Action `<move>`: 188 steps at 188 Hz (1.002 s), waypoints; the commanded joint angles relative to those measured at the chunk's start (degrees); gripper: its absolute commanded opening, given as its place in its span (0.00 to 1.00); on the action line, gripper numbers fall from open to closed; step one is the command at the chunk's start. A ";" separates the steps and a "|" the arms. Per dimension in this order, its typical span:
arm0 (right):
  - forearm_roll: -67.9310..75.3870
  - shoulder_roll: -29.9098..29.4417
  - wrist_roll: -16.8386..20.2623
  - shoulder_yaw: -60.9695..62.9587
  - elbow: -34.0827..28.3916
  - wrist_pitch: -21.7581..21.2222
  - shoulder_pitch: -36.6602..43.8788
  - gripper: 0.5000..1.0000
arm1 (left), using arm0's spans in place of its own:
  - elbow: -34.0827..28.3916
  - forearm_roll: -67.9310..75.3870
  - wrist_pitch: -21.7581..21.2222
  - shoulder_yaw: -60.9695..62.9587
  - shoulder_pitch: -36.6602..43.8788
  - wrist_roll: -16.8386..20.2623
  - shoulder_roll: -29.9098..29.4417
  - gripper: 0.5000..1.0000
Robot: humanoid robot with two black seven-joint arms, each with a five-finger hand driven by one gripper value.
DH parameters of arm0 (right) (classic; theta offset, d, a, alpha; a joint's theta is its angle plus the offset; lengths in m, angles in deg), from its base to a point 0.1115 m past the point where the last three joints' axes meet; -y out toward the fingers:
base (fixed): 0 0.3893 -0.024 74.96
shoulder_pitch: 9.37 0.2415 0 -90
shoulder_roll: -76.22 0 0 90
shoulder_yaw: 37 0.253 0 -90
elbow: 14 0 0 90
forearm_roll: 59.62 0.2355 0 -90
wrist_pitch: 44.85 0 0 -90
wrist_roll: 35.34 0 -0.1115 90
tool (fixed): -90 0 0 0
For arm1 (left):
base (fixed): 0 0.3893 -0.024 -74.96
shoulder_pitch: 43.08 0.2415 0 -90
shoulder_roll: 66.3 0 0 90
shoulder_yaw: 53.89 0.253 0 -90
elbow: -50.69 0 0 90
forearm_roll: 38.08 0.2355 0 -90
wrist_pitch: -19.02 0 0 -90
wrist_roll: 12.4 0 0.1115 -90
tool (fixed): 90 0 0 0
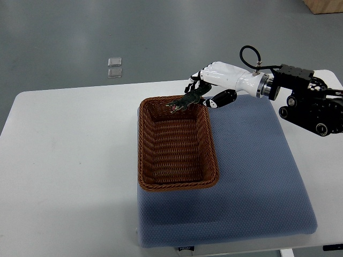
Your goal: Place crocodile in brown basket with right hand
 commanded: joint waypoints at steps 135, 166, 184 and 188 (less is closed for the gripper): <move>28.47 7.52 0.00 7.85 2.81 -25.37 -1.41 0.82 | 0.00 0.00 0.00 0.00 0.00 0.00 0.00 1.00; 40.78 7.61 0.00 7.67 7.29 -33.98 -3.25 0.82 | 0.00 0.00 0.00 0.00 0.00 0.00 0.00 1.00; 47.81 7.26 0.00 7.67 9.49 -39.43 -4.75 0.82 | 0.00 0.00 0.00 0.00 0.00 0.00 0.00 1.00; 49.65 7.08 0.00 7.76 10.01 -40.57 -5.01 0.82 | 0.00 0.00 0.00 0.00 0.00 0.00 0.00 1.00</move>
